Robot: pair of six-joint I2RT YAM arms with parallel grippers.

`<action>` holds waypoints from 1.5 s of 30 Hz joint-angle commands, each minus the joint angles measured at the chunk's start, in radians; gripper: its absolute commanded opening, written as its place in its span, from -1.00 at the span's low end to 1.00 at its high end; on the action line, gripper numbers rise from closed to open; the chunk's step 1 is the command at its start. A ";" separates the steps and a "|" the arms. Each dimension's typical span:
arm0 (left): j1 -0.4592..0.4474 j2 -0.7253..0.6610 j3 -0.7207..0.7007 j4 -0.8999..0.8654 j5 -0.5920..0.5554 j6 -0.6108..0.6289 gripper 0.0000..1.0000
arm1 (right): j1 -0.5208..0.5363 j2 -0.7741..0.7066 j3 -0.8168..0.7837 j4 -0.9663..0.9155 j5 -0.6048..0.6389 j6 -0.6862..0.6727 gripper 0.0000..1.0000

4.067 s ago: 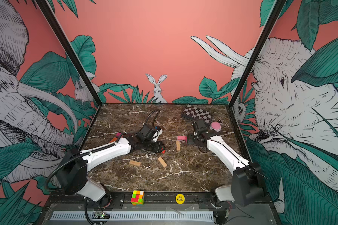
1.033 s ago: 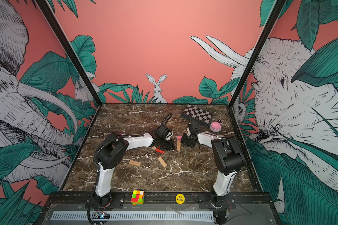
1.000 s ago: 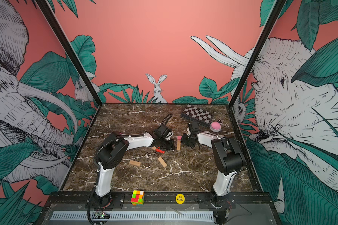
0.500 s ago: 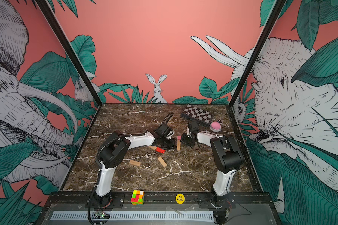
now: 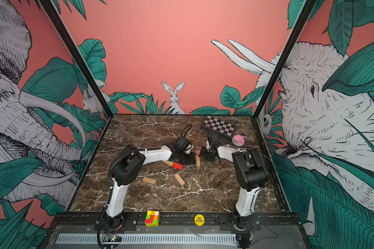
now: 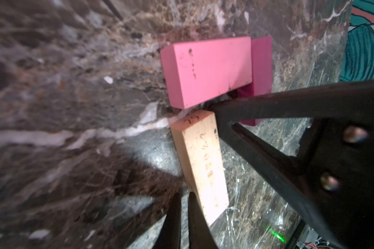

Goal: Assemble the letter p with building blocks
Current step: Assemble the building block at the center of the board.

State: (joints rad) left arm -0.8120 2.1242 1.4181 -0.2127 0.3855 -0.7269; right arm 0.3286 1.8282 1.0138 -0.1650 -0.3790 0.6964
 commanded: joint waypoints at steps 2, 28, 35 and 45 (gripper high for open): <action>-0.002 0.010 0.037 -0.027 -0.004 -0.007 -0.77 | 0.003 0.010 -0.006 -0.002 0.012 0.007 -0.82; 0.022 0.046 0.088 -0.063 -0.027 -0.006 -0.81 | 0.001 -0.004 -0.030 -0.001 0.014 0.011 -0.82; 0.028 0.055 0.094 -0.066 -0.032 -0.007 -0.88 | 0.001 -0.004 -0.034 -0.002 0.013 0.012 -0.82; 0.034 0.065 0.103 -0.069 -0.036 -0.005 -0.88 | 0.002 -0.029 -0.052 0.002 0.014 0.017 -0.82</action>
State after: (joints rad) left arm -0.7879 2.1761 1.5028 -0.2466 0.3695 -0.7265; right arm 0.3283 1.8175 0.9874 -0.1333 -0.3786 0.7078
